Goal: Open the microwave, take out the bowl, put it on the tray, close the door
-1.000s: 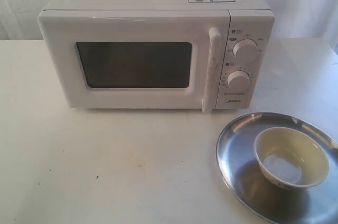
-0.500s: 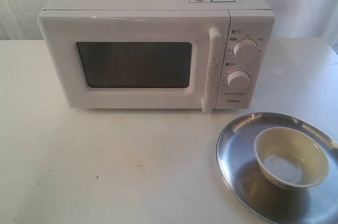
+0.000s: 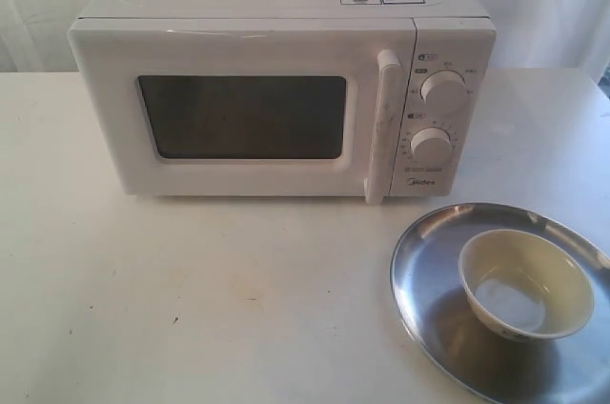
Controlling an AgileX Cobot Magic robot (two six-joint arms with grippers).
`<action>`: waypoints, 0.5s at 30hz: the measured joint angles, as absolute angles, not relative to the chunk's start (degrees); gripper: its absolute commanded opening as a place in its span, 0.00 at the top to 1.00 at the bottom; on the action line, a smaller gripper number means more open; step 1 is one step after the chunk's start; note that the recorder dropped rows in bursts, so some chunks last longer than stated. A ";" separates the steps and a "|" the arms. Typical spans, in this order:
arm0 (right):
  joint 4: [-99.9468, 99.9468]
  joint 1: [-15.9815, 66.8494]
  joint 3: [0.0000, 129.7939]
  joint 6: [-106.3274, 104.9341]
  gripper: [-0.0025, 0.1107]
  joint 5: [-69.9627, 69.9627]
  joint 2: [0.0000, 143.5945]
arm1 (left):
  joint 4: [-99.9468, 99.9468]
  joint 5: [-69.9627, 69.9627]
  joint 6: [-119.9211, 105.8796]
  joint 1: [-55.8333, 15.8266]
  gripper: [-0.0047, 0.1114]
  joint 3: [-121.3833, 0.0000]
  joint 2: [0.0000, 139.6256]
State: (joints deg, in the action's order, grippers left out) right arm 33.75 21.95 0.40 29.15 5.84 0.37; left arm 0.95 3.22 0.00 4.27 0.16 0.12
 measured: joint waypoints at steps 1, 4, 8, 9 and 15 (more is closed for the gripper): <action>30.73 21.97 0.40 25.88 0.98 5.85 0.37 | 0.95 3.22 0.00 4.27 0.96 0.16 0.12; 23.10 21.94 0.40 18.44 0.98 5.73 0.37 | 0.95 3.22 0.00 4.27 0.96 0.16 0.12; 12.78 21.16 0.40 10.79 0.98 2.21 0.37 | 0.95 3.22 0.00 4.27 0.96 0.16 0.12; 10.73 20.57 0.40 9.12 0.98 1.31 0.37 | 0.95 3.22 0.00 4.27 0.96 0.16 0.12; 4.74 15.41 0.40 6.00 0.98 0.69 0.37 | 0.95 3.22 0.00 4.27 0.96 0.16 0.12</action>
